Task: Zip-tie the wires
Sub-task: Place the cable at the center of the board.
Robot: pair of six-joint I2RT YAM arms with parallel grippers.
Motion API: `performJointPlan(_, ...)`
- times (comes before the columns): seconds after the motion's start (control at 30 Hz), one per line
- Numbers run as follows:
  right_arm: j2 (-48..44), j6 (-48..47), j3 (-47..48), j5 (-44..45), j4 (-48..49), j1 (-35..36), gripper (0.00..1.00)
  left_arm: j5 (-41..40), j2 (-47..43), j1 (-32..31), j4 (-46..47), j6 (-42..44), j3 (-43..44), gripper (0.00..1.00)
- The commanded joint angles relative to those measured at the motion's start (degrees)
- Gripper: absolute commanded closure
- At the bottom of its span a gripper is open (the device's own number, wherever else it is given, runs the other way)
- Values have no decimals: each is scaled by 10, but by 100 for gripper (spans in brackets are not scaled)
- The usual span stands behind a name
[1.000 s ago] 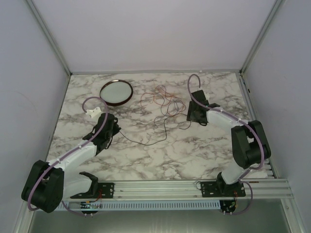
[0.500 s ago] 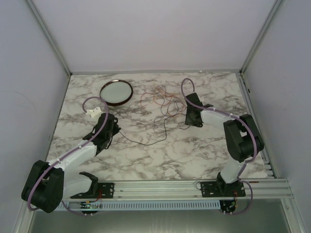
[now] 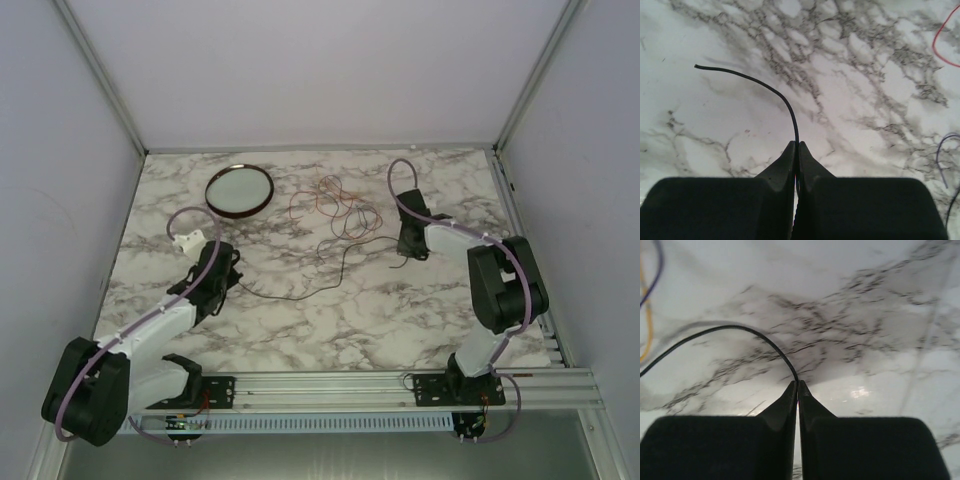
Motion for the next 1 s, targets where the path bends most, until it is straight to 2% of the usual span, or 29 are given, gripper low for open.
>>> performJointPlan(0.0,-12,-28,-10,25,-30,-42,100,-7,-26,3,-31,-10,-25,100)
performJointPlan(0.23,-10,-56,-11,52,-55,-102,100,20,-9,3,10,-42,-57,100)
performJointPlan(0.63,-23,-87,-1,82,-69,-175,100,21,71,3,53,-45,-50,100)
performJointPlan(0.97,-7,-106,2,112,-68,-217,100,-12,84,3,34,-32,-38,100)
